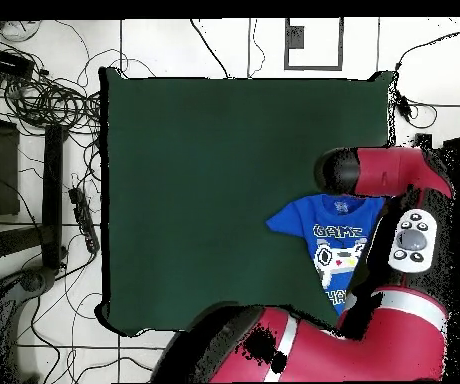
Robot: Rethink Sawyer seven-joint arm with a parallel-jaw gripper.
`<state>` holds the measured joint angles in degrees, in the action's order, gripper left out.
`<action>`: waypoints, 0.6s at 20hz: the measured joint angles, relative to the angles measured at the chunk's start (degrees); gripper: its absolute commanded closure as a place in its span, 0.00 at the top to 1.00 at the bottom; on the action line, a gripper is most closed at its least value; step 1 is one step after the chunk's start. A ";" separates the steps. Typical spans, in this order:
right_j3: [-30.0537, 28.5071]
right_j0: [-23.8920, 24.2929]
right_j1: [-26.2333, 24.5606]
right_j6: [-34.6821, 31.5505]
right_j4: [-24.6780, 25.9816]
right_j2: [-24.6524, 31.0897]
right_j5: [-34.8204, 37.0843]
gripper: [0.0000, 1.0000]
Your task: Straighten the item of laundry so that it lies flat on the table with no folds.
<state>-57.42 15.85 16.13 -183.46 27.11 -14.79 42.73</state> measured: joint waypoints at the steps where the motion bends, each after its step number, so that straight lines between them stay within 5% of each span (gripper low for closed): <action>1: 0.44 0.19 -0.25 0.00 -0.32 0.64 0.90 1.00; 12: 5.82 -0.79 -4.75 0.00 -2.39 4.12 16.55 1.00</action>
<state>-51.61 15.05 11.38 -183.46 24.72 -10.67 59.28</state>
